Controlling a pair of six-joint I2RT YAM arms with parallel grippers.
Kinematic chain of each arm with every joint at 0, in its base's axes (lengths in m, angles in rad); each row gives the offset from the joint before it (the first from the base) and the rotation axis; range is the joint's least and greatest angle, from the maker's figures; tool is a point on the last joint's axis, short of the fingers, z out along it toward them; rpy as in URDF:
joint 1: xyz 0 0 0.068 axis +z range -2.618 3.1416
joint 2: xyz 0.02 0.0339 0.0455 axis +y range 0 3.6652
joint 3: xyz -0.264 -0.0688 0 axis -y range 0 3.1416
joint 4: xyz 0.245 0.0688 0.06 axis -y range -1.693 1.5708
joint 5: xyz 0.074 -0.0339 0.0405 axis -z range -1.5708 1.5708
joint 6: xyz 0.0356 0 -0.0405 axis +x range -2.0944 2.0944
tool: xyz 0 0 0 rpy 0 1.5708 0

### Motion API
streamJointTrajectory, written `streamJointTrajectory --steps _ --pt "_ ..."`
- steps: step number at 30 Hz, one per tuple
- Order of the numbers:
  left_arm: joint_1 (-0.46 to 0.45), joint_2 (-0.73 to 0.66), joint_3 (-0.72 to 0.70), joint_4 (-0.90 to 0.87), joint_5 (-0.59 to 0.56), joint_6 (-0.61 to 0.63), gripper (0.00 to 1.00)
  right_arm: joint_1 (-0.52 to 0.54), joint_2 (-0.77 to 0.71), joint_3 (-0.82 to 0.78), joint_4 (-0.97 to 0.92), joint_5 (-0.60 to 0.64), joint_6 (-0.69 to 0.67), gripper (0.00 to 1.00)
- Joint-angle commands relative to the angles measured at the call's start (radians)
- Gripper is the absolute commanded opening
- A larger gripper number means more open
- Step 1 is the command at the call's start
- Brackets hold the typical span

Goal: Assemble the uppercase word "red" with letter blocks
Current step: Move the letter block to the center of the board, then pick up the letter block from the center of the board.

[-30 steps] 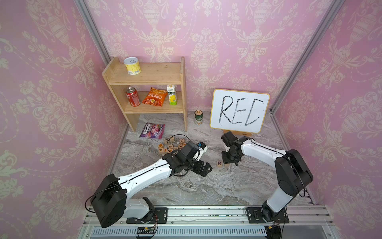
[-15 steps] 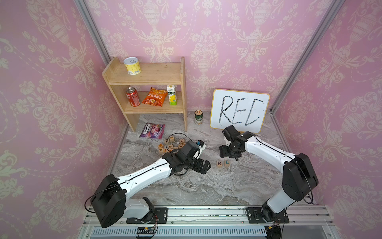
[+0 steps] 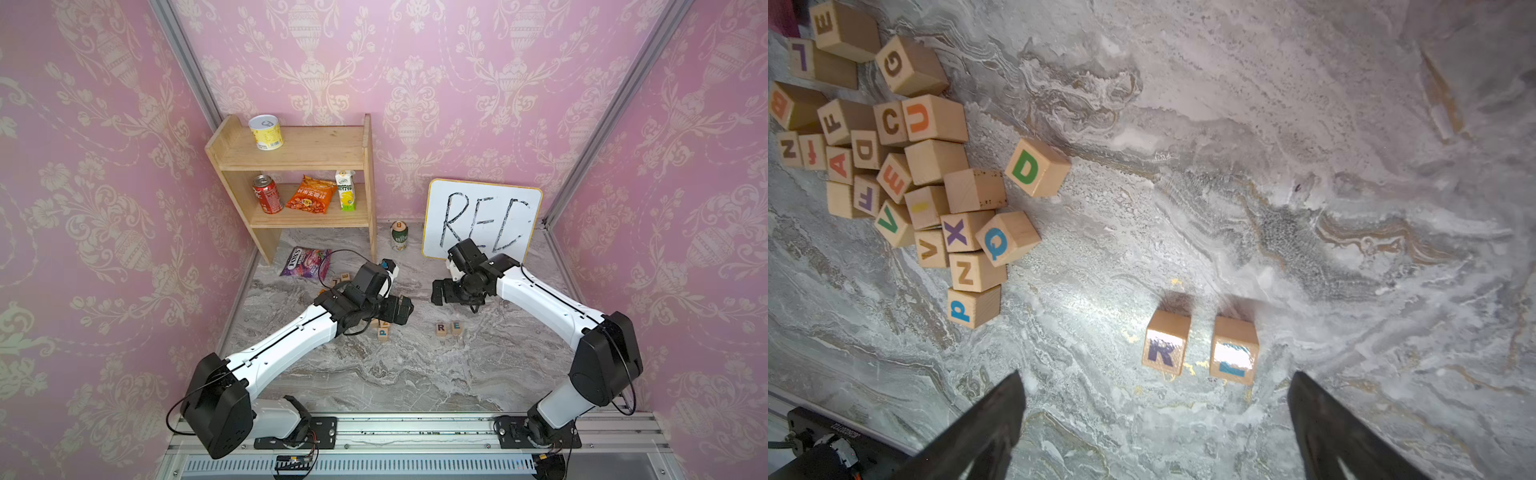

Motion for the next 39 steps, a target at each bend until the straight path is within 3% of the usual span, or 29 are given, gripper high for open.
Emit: streamJointTrajectory --steps 1,20,39 --pt "0.022 -0.024 0.029 -0.049 -0.02 -0.009 0.99 0.01 0.023 0.046 -0.027 -0.03 0.029 1.0" --pt "0.123 -0.11 0.025 -0.147 0.001 0.082 0.99 0.06 0.249 0.272 -0.071 0.017 0.268 1.0" --pt "0.173 -0.291 -0.095 -0.19 0.005 0.082 0.99 0.119 0.509 0.552 -0.183 0.052 0.464 1.0"
